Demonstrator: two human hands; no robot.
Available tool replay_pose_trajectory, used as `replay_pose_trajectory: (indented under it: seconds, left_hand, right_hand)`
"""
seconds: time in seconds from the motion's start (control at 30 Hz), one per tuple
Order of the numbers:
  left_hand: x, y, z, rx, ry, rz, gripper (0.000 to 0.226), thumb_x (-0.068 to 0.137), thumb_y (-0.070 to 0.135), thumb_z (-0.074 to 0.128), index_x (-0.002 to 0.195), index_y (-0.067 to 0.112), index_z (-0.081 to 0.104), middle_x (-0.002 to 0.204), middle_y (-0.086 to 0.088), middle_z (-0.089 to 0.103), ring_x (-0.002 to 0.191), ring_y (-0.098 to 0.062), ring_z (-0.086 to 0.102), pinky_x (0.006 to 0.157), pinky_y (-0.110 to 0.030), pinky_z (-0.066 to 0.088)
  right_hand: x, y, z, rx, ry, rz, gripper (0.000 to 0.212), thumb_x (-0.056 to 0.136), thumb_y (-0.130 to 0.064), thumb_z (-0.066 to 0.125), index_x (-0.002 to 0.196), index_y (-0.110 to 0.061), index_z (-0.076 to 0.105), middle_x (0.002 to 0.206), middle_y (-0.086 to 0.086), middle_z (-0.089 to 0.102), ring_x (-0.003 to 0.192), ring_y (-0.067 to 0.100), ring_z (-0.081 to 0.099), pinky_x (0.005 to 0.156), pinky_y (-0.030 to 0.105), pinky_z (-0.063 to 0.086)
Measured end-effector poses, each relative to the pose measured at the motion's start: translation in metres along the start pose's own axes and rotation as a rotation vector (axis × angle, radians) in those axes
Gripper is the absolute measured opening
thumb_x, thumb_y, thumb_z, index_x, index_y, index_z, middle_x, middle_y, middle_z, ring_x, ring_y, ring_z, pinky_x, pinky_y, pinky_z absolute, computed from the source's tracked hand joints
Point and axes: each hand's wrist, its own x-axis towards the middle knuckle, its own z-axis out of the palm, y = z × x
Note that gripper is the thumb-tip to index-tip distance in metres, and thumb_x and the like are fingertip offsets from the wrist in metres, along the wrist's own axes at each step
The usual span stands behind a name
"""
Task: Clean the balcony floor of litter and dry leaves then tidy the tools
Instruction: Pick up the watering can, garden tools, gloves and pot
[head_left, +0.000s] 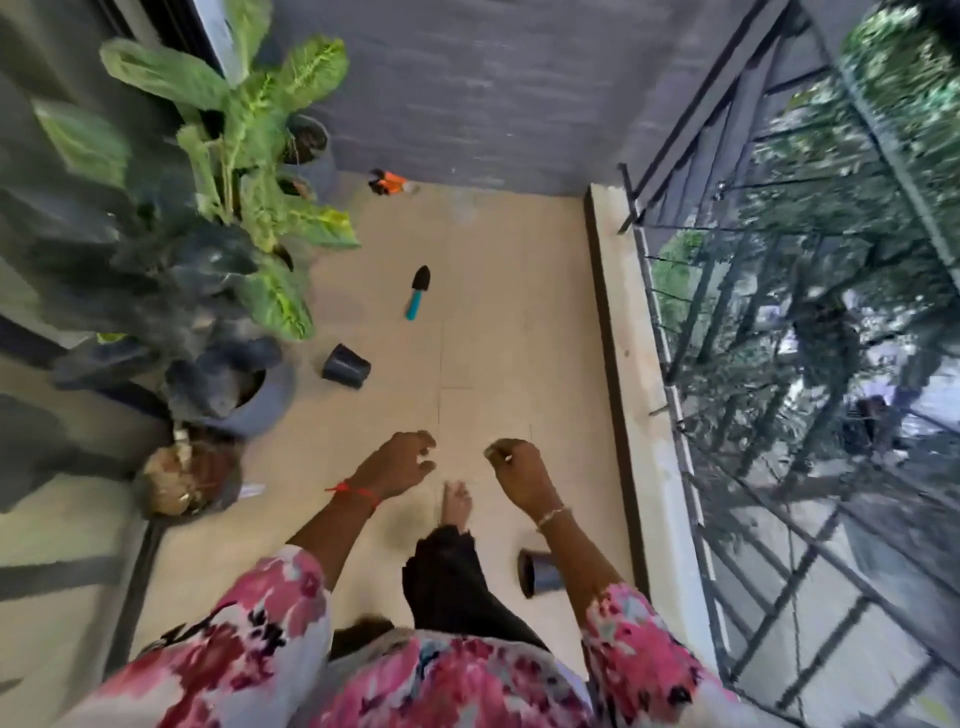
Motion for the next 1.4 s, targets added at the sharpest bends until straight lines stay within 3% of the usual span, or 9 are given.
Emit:
replay_pose_trajectory:
  seconds: [0.33,0.47,0.53,0.67,0.83,0.93,1.03,1.23,1.4]
  left_hand:
    - [0.183,-0.001,-0.134,-0.107,0.032,-0.092,0.053,0.085,0.026,0.062,0.129,-0.001,0.048,0.13,-0.018,0.051,0.124,-0.035,0.046,0.103,-0.04,0.037]
    - [0.291,-0.049,-0.157,-0.04,-0.065,-0.078,0.065,0.084,0.028,0.058,0.139,0.001,0.039,0.151,-0.014,0.029,0.141,-0.029,0.026,0.114,-0.041,0.027]
    - [0.357,-0.081,-0.166,-0.014,-0.134,-0.155,0.059,0.082,0.031,0.057,0.133,0.003,0.047,0.141,-0.015,0.045,0.132,-0.032,0.04,0.107,-0.045,0.036]
    - [0.474,-0.118,-0.181,-0.077,-0.117,-0.279,0.026,0.076,0.031,0.047,0.083,0.009,0.06,0.086,-0.015,0.066,0.088,-0.035,0.064,0.077,-0.043,0.05]
    - [0.608,-0.163,-0.178,-0.127,-0.028,-0.322,0.052,0.084,0.023,0.063,0.129,0.0,0.048,0.128,-0.019,0.053,0.12,-0.032,0.05,0.099,-0.039,0.04]
    - [0.689,-0.2,-0.154,-0.166,0.031,-0.392,0.052,0.084,0.014,0.067,0.128,-0.003,0.046,0.131,-0.018,0.051,0.122,-0.029,0.048,0.098,-0.03,0.036]
    - [0.754,-0.234,-0.124,-0.16,0.026,-0.448,0.058,0.083,0.018,0.07,0.13,-0.002,0.042,0.134,-0.017,0.048,0.122,-0.029,0.047,0.095,-0.029,0.038]
    - [0.836,-0.295,-0.07,-0.158,0.063,-0.522,0.06,0.081,0.029,0.071,0.126,0.001,0.043,0.126,-0.015,0.05,0.114,-0.026,0.052,0.081,-0.027,0.041]
    - [0.857,-0.31,-0.044,-0.053,0.032,-0.543,0.053,0.087,0.023,0.064,0.13,0.004,0.041,0.132,-0.015,0.05,0.118,-0.029,0.052,0.092,-0.035,0.045]
  right_hand:
    - [0.24,-0.079,-0.057,0.01,-0.035,0.034,0.023,0.092,-0.005,0.056,0.084,0.014,0.067,0.09,0.026,0.068,0.085,0.033,0.063,0.076,0.027,0.042]
    - [0.345,-0.091,-0.041,0.069,0.015,0.128,0.021,0.092,-0.007,0.055,0.091,0.01,0.068,0.098,0.023,0.068,0.093,0.032,0.063,0.082,0.023,0.042]
    - [0.41,-0.093,-0.025,0.115,0.045,0.197,0.02,0.092,-0.007,0.055,0.095,0.007,0.069,0.101,0.021,0.069,0.096,0.03,0.063,0.076,0.018,0.037]
    - [0.53,-0.075,0.021,0.131,-0.006,0.263,0.021,0.091,-0.003,0.054,0.087,0.013,0.067,0.094,0.028,0.067,0.092,0.037,0.061,0.08,0.033,0.04]
    - [0.67,-0.022,0.094,0.205,-0.067,0.403,0.024,0.094,-0.007,0.048,0.1,0.007,0.066,0.101,0.023,0.066,0.098,0.035,0.06,0.07,0.024,0.039]
    - [0.74,0.02,0.139,0.188,-0.193,0.455,0.031,0.098,-0.013,0.04,0.112,0.006,0.061,0.112,0.021,0.062,0.107,0.033,0.057,0.062,0.014,0.038]
    - [0.795,0.06,0.178,0.116,-0.172,0.394,0.036,0.1,-0.017,0.037,0.101,0.009,0.062,0.104,0.025,0.064,0.1,0.038,0.057,0.072,0.03,0.039]
    - [0.861,0.128,0.232,0.015,-0.187,0.341,0.035,0.1,-0.018,0.037,0.082,0.002,0.06,0.101,0.028,0.063,0.089,0.037,0.053,0.073,0.032,0.029]
    - [0.88,0.152,0.241,0.086,-0.147,0.328,0.032,0.099,-0.017,0.041,0.082,0.001,0.061,0.078,0.02,0.057,0.074,0.023,0.046,0.064,0.028,0.033]
